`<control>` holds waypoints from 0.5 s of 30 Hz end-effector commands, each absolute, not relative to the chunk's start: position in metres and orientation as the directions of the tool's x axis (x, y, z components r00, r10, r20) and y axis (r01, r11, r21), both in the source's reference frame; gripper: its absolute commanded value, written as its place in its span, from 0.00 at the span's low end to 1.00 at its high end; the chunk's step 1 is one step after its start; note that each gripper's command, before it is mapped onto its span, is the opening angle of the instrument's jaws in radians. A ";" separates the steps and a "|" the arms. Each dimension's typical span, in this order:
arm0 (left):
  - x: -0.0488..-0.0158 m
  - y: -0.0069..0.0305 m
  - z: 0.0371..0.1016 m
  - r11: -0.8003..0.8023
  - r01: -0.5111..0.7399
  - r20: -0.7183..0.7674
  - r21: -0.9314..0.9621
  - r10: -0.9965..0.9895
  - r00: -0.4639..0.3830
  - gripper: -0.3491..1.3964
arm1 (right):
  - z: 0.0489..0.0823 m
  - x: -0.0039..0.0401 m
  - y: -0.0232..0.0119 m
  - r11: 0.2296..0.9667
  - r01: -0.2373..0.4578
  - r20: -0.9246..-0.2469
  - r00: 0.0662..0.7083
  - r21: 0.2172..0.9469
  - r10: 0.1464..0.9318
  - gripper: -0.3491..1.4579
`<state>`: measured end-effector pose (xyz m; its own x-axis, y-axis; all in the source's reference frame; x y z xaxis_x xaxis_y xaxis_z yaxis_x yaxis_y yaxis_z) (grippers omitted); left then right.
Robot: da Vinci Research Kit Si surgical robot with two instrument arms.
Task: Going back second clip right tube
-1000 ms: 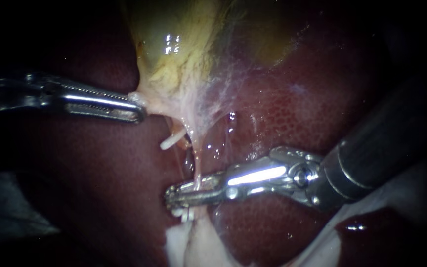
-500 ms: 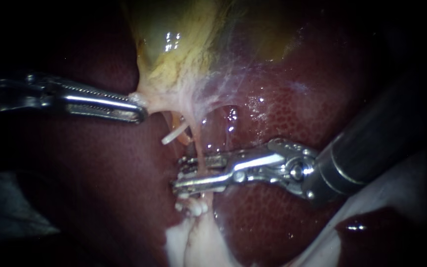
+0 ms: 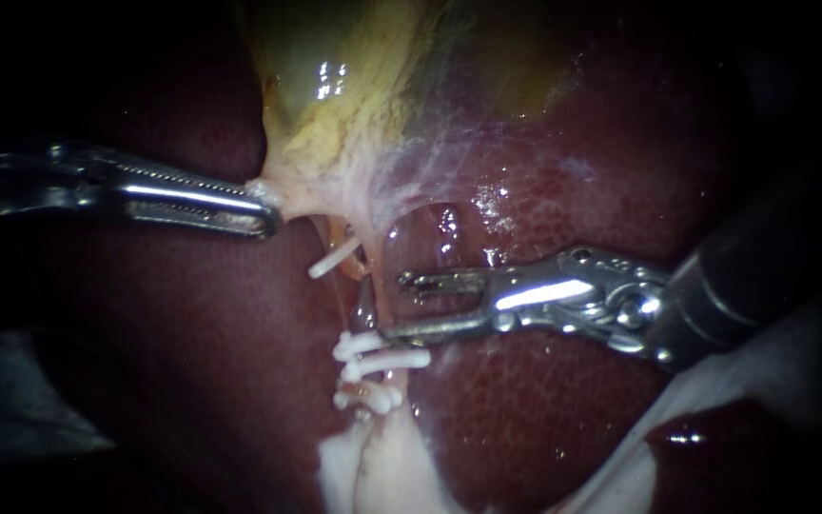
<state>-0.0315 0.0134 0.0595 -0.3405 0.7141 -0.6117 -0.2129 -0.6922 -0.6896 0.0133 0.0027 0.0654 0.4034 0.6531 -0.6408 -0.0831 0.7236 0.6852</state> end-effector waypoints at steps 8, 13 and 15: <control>-0.0312 0.0134 0.0595 -0.692 -0.210 -0.612 -0.690 0.713 -0.341 0.00 | 0.0581 0.0092 0.0050 0.899 -0.026 -0.759 0.525 0.437 0.385 0.47; -0.0312 0.0134 0.0595 -0.692 -0.210 -0.612 -0.690 0.713 -0.341 0.00 | 0.0548 0.0071 0.0059 0.928 -0.017 -0.772 0.549 0.372 0.319 0.47; -0.0312 0.0134 0.0596 -0.692 -0.210 -0.612 -0.690 0.713 -0.341 0.00 | 0.0539 0.0065 0.0060 0.933 -0.021 -0.773 0.553 0.359 0.310 0.47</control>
<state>-0.0312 0.0134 0.0596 -0.3412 0.7133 -0.6122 -0.2100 -0.6926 -0.6900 0.0063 0.0060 0.0537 0.5538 0.3081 -0.7735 -0.0202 0.9337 0.3575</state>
